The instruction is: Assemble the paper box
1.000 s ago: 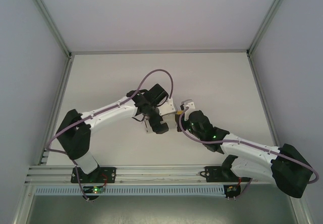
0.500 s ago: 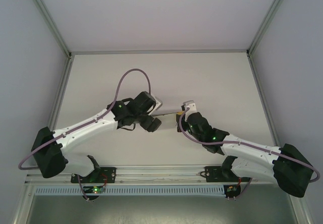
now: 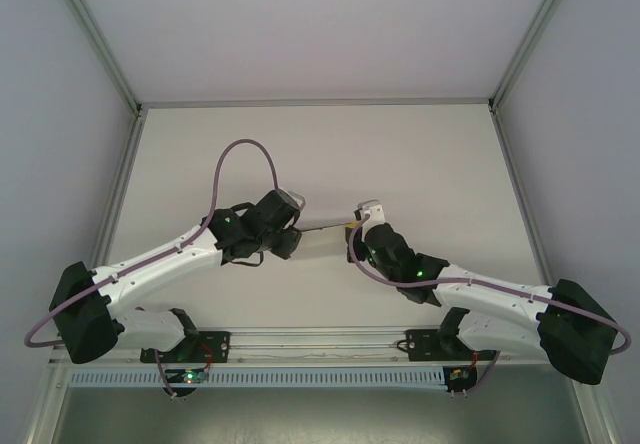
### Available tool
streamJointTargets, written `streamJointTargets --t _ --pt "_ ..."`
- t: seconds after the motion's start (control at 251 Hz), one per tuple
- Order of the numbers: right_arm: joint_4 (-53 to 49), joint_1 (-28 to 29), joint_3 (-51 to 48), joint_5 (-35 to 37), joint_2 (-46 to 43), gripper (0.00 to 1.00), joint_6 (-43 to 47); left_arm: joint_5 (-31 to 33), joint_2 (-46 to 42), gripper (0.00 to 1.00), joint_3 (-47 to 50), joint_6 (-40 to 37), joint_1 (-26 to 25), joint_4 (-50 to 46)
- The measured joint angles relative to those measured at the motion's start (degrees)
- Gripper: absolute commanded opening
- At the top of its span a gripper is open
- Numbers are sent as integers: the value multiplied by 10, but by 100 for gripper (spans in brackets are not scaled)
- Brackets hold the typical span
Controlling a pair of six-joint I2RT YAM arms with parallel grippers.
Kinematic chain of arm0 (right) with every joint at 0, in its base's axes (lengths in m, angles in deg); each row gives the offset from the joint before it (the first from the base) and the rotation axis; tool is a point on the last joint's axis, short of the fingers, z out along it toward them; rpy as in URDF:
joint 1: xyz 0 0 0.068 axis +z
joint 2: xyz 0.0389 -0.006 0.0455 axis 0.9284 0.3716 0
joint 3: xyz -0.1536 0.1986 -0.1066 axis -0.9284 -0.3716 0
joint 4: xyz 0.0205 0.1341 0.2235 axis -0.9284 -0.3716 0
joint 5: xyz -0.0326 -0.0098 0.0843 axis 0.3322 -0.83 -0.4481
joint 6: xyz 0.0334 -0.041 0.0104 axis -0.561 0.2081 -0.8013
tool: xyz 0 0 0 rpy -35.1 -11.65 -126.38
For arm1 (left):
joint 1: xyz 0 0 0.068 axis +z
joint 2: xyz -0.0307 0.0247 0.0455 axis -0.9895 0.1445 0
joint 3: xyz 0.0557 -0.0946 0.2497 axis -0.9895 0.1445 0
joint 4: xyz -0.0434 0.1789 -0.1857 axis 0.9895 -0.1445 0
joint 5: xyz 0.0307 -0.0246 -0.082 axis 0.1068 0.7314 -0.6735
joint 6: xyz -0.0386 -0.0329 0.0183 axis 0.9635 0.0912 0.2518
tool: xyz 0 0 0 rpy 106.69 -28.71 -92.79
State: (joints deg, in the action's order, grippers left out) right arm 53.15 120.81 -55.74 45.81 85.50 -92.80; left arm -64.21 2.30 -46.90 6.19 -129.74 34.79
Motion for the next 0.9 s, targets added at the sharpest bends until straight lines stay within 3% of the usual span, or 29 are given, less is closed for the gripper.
streamJointTargets --t 0.204,0.351,0.555,0.766,0.898 --pt "-3 7 1 22 2 0 -8 5 -1 35 15 21 0 0" --pt "-3 14 7 28 11 0 -8 7 0 27 20 31 0 0" --pt "-19 34 21 60 25 0 -8 6 0 26 20 42 0 0" --pt "-34 47 29 85 31 0 -8 13 3 0 19 59 0 -3" --pt "-42 58 33 104 38 0 -9 17 3 0 18 66 0 -5"
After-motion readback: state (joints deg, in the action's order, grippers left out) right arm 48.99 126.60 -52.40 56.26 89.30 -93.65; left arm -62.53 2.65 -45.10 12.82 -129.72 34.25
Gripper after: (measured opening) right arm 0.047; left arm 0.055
